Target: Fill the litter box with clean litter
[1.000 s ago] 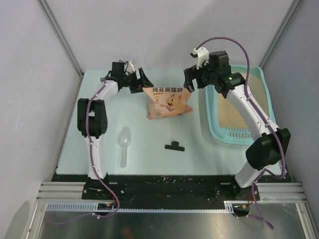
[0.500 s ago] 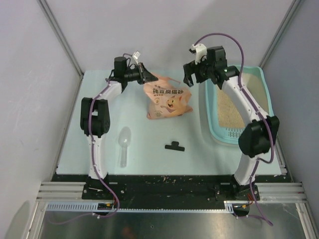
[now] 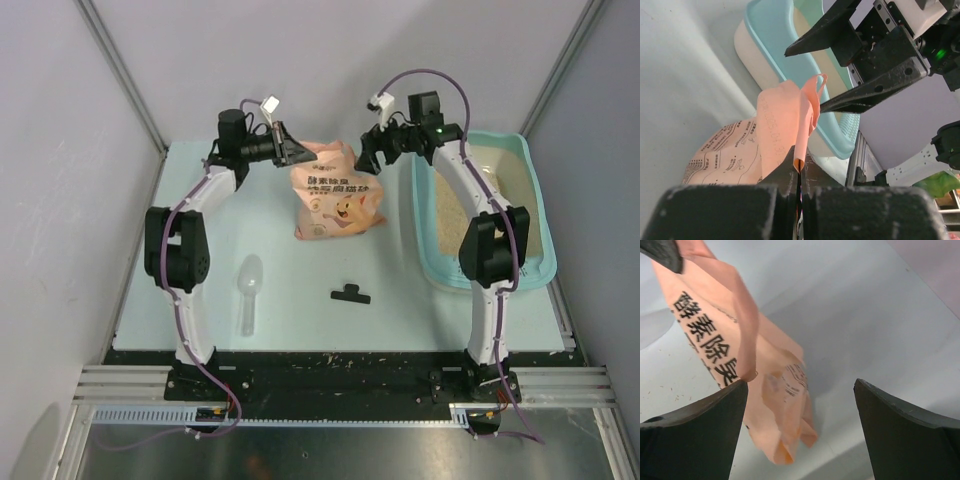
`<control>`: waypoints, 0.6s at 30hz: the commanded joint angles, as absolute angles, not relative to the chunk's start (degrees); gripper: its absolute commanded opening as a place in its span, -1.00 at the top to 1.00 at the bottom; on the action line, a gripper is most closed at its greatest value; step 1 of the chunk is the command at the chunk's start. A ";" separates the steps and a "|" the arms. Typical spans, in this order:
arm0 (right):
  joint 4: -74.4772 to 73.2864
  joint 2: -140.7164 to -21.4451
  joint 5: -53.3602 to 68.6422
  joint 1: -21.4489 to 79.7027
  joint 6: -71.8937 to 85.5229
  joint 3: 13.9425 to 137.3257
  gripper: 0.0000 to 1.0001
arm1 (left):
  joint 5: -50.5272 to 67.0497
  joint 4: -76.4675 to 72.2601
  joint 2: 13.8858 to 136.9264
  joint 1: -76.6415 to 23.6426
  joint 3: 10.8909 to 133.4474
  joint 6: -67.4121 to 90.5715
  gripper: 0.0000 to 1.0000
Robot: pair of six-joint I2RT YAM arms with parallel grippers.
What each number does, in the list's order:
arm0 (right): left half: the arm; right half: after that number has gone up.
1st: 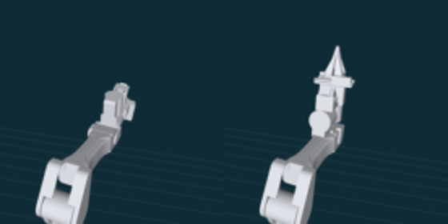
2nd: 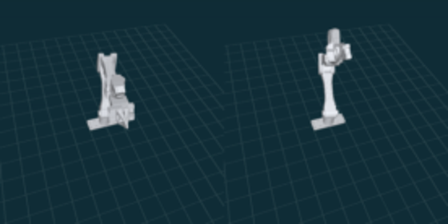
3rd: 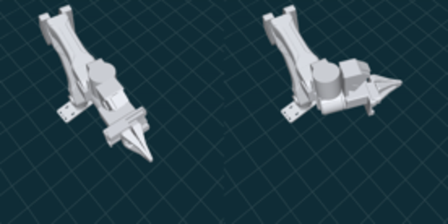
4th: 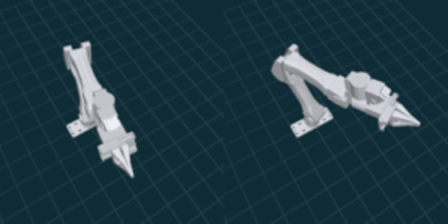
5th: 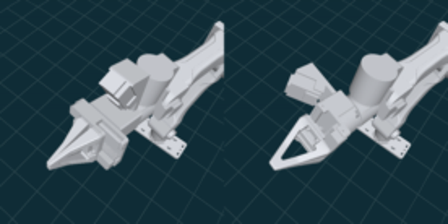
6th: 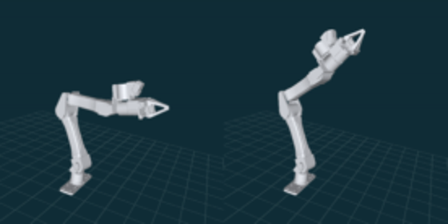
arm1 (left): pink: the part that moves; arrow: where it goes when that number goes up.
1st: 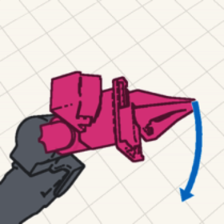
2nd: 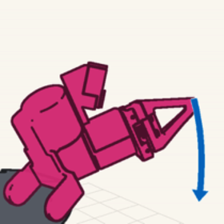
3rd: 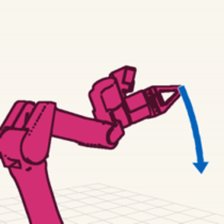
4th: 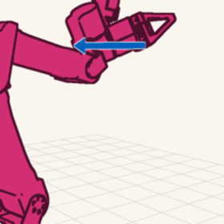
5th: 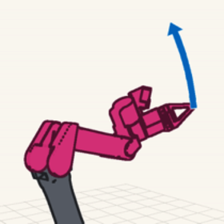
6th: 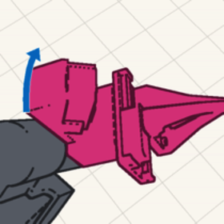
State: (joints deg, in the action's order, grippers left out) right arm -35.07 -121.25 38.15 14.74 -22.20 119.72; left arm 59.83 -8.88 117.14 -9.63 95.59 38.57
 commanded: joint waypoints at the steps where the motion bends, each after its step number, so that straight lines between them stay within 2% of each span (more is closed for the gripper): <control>1: -29.63 -122.17 43.42 17.92 -26.01 122.43 -0.83 | 63.54 -11.69 111.62 -9.49 94.40 38.85 0.99; 4: -27.86 -123.39 43.42 19.07 -25.93 122.43 -0.80 | 63.81 -11.69 111.10 -9.49 93.87 38.50 0.98; 7: -28.30 -124.62 45.52 19.25 -25.84 123.65 -0.55 | 63.98 -11.69 110.92 -9.49 94.04 38.15 0.97; 8: -28.56 -125.06 45.96 19.34 -25.93 123.84 -0.30 | 64.25 -11.69 110.74 -9.49 94.22 37.88 0.97; 10: -28.57 -125.24 45.79 19.34 -26.02 123.93 -0.10 | 64.51 -11.25 110.57 -9.23 94.66 37.44 0.94; 11: -28.48 -125.07 44.57 19.51 -26.10 124.10 0.23 | 64.51 -10.29 110.13 -9.14 94.83 36.57 0.92; 12: -28.48 -124.81 43.95 19.42 -26.19 124.36 0.41 | 64.16 -9.33 109.87 -8.88 95.18 35.69 0.86; 13: -28.22 -124.46 43.77 19.42 -26.71 124.37 0.59 | 63.81 -7.66 109.60 -8.53 95.53 34.38 0.71; 14: -27.95 -123.84 42.55 19.51 -27.15 124.10 0.95 | 63.46 -3.99 109.25 -8.35 95.89 30.71 0.65; 15: -27.25 -122.71 41.58 19.95 -27.85 123.67 1.00 | 63.37 -3.09 108.55 -8.18 96.32 29.11 0.57; 16: -26.81 -122.00 40.96 20.13 -29.34 123.31 1.00 | 63.11 -2.03 108.11 -7.74 96.33 27.53 0.27; 18: -26.02 -119.64 41.31 20.83 -30.58 122.26 1.00 | 60.23 8.13 107.06 -7.65 99.03 16.22 -0.09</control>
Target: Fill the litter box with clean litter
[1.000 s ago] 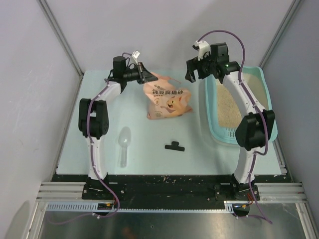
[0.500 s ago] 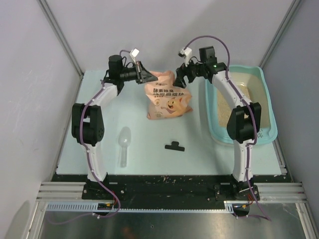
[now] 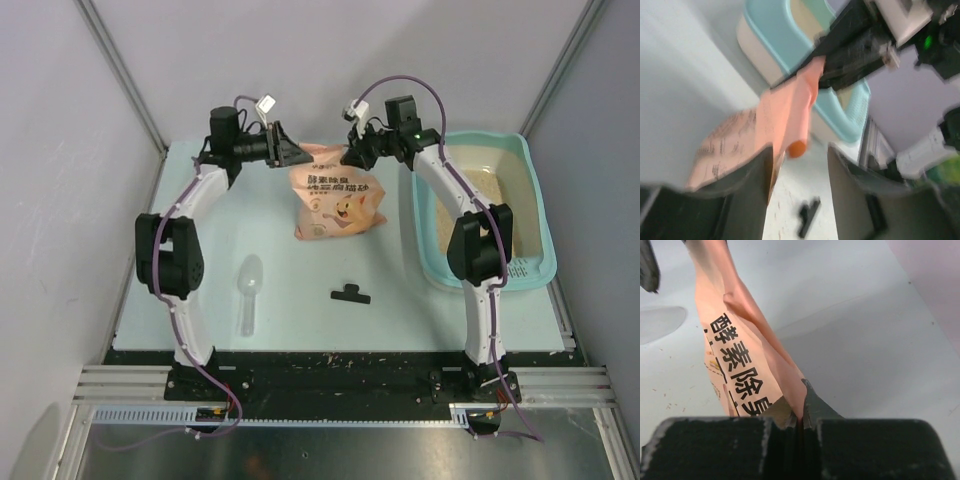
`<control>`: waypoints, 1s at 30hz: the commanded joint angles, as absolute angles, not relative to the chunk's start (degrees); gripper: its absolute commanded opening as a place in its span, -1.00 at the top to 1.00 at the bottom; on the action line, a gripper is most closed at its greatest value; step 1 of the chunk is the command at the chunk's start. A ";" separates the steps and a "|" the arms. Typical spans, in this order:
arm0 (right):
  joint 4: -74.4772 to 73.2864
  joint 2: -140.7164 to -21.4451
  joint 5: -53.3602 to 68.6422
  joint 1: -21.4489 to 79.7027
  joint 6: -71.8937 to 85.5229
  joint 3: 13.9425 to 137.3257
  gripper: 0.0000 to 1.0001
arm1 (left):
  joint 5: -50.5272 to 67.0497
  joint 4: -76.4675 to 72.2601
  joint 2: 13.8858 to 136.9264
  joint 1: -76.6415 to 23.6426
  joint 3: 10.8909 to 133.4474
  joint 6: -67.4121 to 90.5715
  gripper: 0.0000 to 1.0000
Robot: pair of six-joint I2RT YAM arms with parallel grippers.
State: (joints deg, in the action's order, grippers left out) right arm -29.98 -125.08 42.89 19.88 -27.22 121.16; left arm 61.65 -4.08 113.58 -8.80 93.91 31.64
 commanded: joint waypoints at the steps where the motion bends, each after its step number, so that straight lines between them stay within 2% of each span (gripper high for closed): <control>1: -25.93 -119.01 41.48 21.35 -31.19 122.17 1.00 | 58.38 12.00 106.70 -7.82 100.36 10.95 -0.27; 3: -25.75 -117.60 41.66 22.23 -32.52 121.64 1.00 | 55.56 20.72 106.00 -8.17 103.87 -3.30 -0.37; 7: -26.10 -114.44 41.13 25.04 -33.66 121.20 1.00 | 49.33 22.94 99.69 -9.22 103.54 -18.07 -0.72; 10: -25.84 -113.73 41.40 25.92 -32.17 121.64 1.00 | 43.45 25.13 95.81 -12.55 100.29 -38.50 -0.92; 13: -27.33 -113.91 41.13 26.19 -32.34 122.52 1.00 | 39.83 27.15 92.29 -16.33 96.07 -51.36 -0.98; 23: -28.82 -110.57 39.99 27.42 -32.61 121.47 1.00 | 32.01 29.88 95.62 -22.94 96.14 -56.26 -0.92; 28: -30.23 -108.81 40.60 27.60 -33.57 119.36 1.00 | 29.80 29.80 100.28 -23.20 100.37 -51.95 -0.70; 29: -30.50 -108.55 40.61 27.51 -33.49 119.01 1.00 | 29.97 29.97 100.46 -23.20 100.63 -51.86 -0.62; 30: -30.76 -108.02 40.69 27.60 -33.40 118.48 1.00 | 30.67 29.97 100.55 -23.29 100.55 -52.03 -0.40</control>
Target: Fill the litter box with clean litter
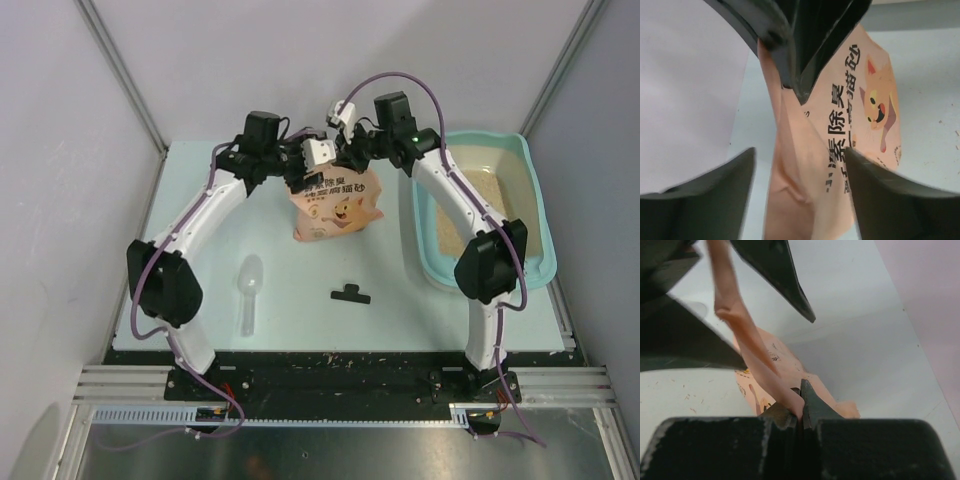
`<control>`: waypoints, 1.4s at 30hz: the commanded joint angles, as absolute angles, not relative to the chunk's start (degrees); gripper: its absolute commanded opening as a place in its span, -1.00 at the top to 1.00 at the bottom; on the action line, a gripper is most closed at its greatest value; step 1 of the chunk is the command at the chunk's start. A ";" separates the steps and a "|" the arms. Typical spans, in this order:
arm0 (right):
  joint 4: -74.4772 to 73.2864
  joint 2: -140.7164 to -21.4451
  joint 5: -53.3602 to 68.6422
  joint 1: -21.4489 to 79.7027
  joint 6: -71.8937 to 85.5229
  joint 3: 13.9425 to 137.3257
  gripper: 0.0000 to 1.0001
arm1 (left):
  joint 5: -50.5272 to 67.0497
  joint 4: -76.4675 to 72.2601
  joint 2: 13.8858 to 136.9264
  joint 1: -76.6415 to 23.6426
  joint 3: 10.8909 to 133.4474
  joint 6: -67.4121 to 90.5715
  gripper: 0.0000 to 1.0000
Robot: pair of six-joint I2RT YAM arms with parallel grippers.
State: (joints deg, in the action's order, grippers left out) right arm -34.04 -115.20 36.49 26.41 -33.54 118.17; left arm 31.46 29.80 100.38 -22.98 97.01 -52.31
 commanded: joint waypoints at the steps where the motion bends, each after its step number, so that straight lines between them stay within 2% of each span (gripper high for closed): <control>1: -30.94 -107.84 40.61 27.51 -33.22 118.30 1.00 | 31.28 29.97 100.29 -23.29 100.37 -52.29 -0.29; 2: -31.20 -107.58 40.43 27.60 -32.35 117.87 1.00 | 31.90 30.06 100.02 -23.29 99.59 -52.73 -0.20; 5: -31.20 -105.83 39.29 27.42 -30.94 115.58 1.00 | 34.18 30.41 97.92 -23.64 96.69 -54.40 0.26; 6: -31.11 -105.30 37.72 27.42 -29.28 114.88 0.93 | 34.89 30.41 97.39 -23.90 95.90 -53.97 0.67; 7: -30.85 -104.16 36.40 27.07 -27.53 113.57 0.46 | 35.85 30.50 96.77 -24.17 95.02 -53.62 0.89; 8: -29.20 -103.63 34.99 26.46 -25.16 113.12 0.17 | 36.21 30.41 95.20 -24.78 93.10 -53.27 1.00; 10: -27.95 -102.92 34.71 24.45 -15.15 112.68 -0.34 | 36.82 30.50 93.44 -25.57 91.06 -51.51 1.00; 14: -26.88 -102.74 34.20 18.55 -3.52 113.11 -0.54 | 36.83 30.50 89.74 -27.24 85.80 -49.92 1.00; 18: -35.23 -106.07 23.50 19.42 -6.67 116.97 -0.57 | 36.21 29.71 87.37 -29.00 83.50 -49.05 1.00; 21: -41.65 -108.80 19.87 19.60 -6.59 119.00 -0.58 | 35.86 29.27 87.01 -29.62 84.11 -47.99 1.00; 31: -42.01 -104.33 19.52 19.42 -4.04 108.64 -0.58 | 33.75 28.04 85.96 -30.32 86.05 -48.68 1.00; 42: -42.02 -105.20 21.53 22.14 -2.29 104.77 -0.59 | 32.87 27.51 85.96 -31.11 85.96 -48.08 1.00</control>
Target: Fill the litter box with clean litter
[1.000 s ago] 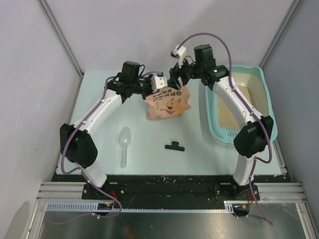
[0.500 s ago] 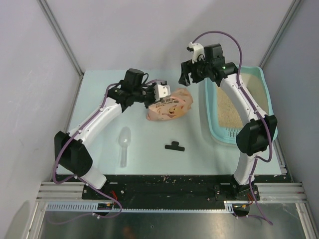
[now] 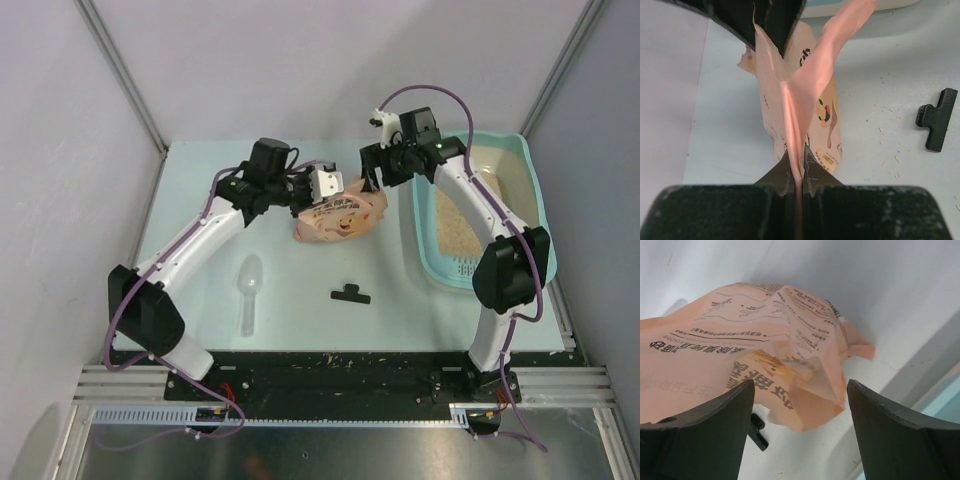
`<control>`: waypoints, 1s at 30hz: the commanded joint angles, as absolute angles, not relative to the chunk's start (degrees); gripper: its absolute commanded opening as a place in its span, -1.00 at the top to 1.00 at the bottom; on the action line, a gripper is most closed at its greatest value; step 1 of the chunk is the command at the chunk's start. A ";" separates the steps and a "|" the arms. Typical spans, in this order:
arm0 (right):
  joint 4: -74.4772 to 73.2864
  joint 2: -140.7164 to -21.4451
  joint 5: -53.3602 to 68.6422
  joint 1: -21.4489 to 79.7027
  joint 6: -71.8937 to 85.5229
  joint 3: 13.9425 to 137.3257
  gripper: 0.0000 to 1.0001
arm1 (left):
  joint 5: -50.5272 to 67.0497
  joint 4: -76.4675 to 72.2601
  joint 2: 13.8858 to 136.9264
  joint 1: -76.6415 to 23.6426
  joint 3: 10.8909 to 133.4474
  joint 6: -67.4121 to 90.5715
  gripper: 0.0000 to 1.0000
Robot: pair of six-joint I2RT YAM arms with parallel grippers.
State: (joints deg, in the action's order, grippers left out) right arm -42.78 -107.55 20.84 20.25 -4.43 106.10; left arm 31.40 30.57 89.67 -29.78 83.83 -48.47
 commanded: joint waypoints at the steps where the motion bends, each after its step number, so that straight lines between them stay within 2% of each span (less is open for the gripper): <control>1: -41.66 -105.38 21.19 22.67 -1.76 104.59 -0.60 | 32.87 27.34 85.96 -31.20 85.87 -47.99 1.00; 4: -41.40 -106.26 16.89 24.60 -0.26 104.33 -0.61 | 32.87 27.07 86.04 -31.38 85.78 -47.72 1.00; 8: -41.40 -106.52 3.91 25.93 -0.70 104.24 -0.62 | 32.78 26.72 85.78 -31.38 85.78 -47.81 1.00; 14: -42.71 -105.30 -3.77 25.05 -4.66 103.89 -0.70 | 32.34 26.63 85.25 -31.38 84.99 -48.95 1.00; 23: -43.95 -99.76 -7.38 20.48 -6.15 103.45 -0.72 | 32.34 26.37 84.55 -31.46 83.50 -49.83 1.00; 30: -42.54 -99.05 2.27 23.73 -4.39 103.10 -0.71 | 32.61 26.28 84.81 -31.46 83.32 -49.48 1.00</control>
State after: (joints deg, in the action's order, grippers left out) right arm -43.40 -100.79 -3.05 20.56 -4.86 102.98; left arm 29.63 30.11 88.38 -30.65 82.91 -48.62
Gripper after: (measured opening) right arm 0.856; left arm 0.040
